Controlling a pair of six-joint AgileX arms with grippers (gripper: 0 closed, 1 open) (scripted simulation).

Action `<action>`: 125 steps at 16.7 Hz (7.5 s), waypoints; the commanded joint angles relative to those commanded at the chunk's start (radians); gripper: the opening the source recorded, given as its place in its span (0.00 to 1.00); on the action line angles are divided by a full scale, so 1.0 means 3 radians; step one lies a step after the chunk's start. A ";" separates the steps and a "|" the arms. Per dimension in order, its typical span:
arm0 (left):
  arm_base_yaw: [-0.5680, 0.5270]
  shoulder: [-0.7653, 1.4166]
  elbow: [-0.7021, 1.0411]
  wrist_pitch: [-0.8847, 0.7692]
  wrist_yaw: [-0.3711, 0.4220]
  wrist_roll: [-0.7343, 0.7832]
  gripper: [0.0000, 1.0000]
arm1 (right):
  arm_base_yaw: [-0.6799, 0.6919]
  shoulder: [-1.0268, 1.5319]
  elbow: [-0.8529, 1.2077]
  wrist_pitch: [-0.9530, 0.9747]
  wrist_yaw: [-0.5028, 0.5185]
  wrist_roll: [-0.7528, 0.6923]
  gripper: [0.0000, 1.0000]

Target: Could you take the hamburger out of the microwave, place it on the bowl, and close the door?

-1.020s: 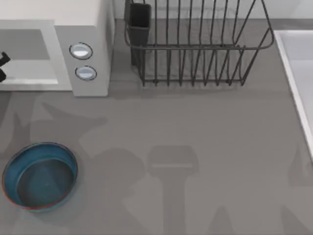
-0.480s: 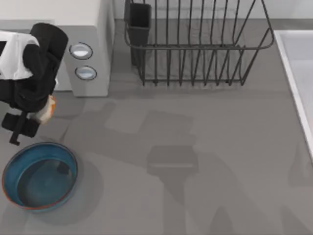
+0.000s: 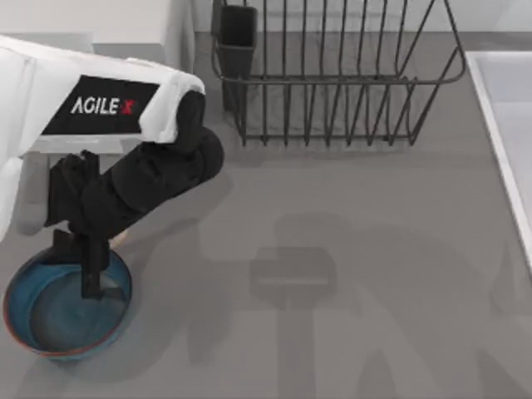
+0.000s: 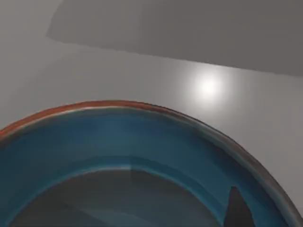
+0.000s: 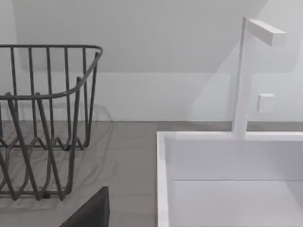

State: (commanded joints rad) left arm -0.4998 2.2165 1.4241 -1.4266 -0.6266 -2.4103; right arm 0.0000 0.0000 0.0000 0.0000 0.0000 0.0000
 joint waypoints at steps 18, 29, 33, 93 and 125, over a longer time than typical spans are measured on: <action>-0.0161 0.0408 -0.0265 -0.0443 -0.0408 -0.0785 0.00 | 0.0000 0.0000 0.0000 0.0000 0.0000 0.0000 1.00; -0.0108 0.0420 -0.0388 -0.0297 -0.0455 -0.0746 0.38 | 0.0000 0.0000 0.0000 0.0000 0.0000 0.0000 1.00; -0.0108 0.0420 -0.0388 -0.0297 -0.0455 -0.0746 0.68 | 0.0000 0.0000 0.0000 0.0000 0.0000 0.0000 1.00; 0.1666 -0.7388 -0.4747 0.4755 0.2089 0.8034 0.25 | 0.0000 0.0000 0.0000 0.0000 0.0000 0.0000 1.00; 0.2680 -0.7123 -0.4707 0.4992 0.3103 0.8042 0.00 | 0.0000 0.0000 0.0000 0.0000 0.0000 0.0000 1.00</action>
State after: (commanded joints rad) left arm 0.3042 0.0795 0.0121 0.0710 0.3042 0.0022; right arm 0.0000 0.0000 0.0000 0.0000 0.0000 0.0000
